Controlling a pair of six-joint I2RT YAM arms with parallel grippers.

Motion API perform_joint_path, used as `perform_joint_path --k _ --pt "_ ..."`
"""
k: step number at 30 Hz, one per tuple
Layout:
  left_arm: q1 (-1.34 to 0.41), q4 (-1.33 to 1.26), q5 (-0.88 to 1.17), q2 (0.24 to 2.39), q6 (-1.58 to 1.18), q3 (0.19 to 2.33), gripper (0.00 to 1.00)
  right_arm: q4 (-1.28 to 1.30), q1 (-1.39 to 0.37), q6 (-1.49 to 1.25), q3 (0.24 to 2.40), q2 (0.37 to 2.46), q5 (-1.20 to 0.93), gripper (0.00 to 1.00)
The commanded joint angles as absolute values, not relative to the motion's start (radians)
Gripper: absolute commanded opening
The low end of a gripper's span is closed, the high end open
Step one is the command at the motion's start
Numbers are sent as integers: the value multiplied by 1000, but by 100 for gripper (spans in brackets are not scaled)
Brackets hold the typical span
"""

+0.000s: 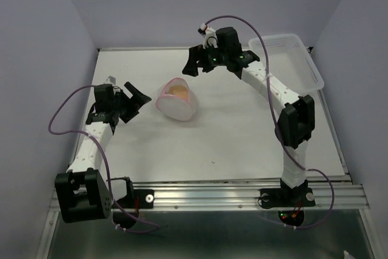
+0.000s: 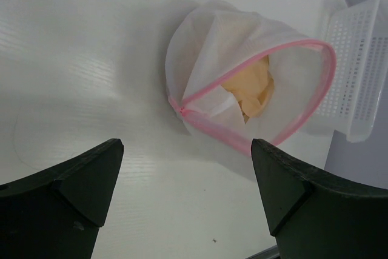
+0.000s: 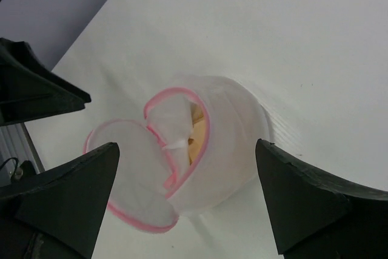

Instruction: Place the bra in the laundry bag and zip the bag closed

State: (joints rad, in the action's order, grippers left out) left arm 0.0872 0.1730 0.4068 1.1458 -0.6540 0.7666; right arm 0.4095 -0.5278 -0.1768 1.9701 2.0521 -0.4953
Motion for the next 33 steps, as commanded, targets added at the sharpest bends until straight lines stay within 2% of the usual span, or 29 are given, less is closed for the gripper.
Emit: perform_joint_path --k 1,6,10,14,15,17,19,26,33 --pt "92 46 452 1186 -611 833 99 359 -529 -132 1861 1898 -499 100" --pt "86 21 523 1267 -604 856 99 356 -529 -65 1608 1767 -399 100" --pt "80 12 499 1292 -612 864 99 344 -543 69 1352 1645 -429 100" --pt "80 46 442 1318 -624 914 99 357 -694 175 1177 1580 -327 100" --pt "80 46 436 1322 -635 925 99 347 -737 193 1119 1563 -236 100" --pt "80 46 422 1322 -661 933 99 253 -877 243 1054 1543 -75 100" --pt "80 55 417 1322 -670 940 99 177 -935 284 984 1523 -35 100" --pt "100 112 393 1307 -661 922 99 -27 -1176 523 917 1564 162 100" --pt "159 149 400 1230 -641 836 99 -34 -1207 621 1073 1788 152 100"
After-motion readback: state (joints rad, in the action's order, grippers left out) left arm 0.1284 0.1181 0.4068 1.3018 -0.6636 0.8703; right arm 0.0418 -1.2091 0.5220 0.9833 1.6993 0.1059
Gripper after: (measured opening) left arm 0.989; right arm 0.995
